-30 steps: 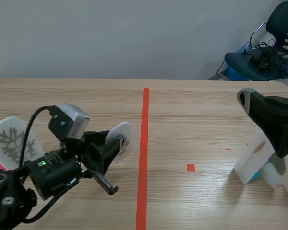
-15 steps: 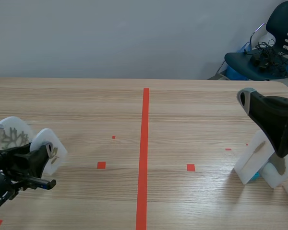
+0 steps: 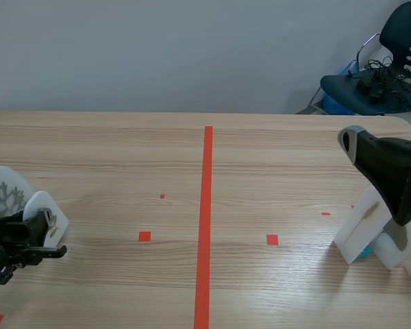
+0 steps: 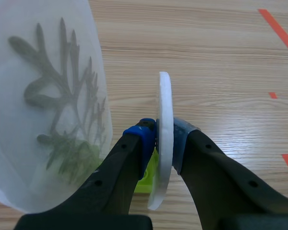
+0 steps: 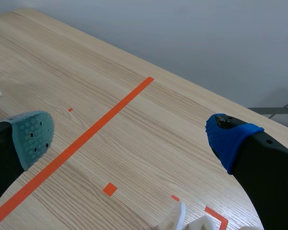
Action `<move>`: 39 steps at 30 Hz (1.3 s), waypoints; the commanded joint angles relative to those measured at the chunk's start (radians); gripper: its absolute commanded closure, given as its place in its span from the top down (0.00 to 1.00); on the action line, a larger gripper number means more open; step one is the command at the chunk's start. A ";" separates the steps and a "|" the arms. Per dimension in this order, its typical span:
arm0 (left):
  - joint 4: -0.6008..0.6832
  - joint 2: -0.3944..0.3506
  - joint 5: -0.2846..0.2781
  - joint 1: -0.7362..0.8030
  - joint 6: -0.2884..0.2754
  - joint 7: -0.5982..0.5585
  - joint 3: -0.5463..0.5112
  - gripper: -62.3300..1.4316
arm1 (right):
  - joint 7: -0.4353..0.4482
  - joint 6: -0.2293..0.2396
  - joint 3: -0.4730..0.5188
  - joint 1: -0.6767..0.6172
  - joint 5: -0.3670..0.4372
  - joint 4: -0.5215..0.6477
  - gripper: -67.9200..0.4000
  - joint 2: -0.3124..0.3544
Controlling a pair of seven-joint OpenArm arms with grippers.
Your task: Do the leaf sorting experiment
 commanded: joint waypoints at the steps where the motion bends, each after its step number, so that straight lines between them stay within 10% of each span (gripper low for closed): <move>1: 0.031 0.001 0.000 -0.003 -0.001 -0.023 -0.014 0.13 | 0.011 0.000 0.002 0.009 0.010 -0.002 1.00 0.002; 15: 0.076 -0.020 0.000 0.013 -0.003 -0.023 -0.019 0.58 | 0.011 0.000 0.002 0.009 0.010 -0.002 1.00 0.002; 25: 0.481 -0.113 0.000 0.234 -0.027 -0.014 -0.105 0.62 | 0.011 0.000 0.002 0.009 0.010 -0.002 1.00 0.003; 30: 0.720 -0.121 0.000 0.379 -0.152 -0.014 -0.157 1.00 | 0.011 0.000 0.002 0.009 0.010 -0.002 1.00 0.003; 35: 0.883 -0.120 -0.002 0.469 -0.333 0.063 -0.161 1.00 | 0.011 0.000 0.002 0.009 0.010 -0.002 1.00 0.003; 39: 0.940 -0.120 -0.004 0.499 -0.362 0.164 -0.160 1.00 | 0.011 0.000 0.002 0.009 0.010 -0.002 1.00 0.003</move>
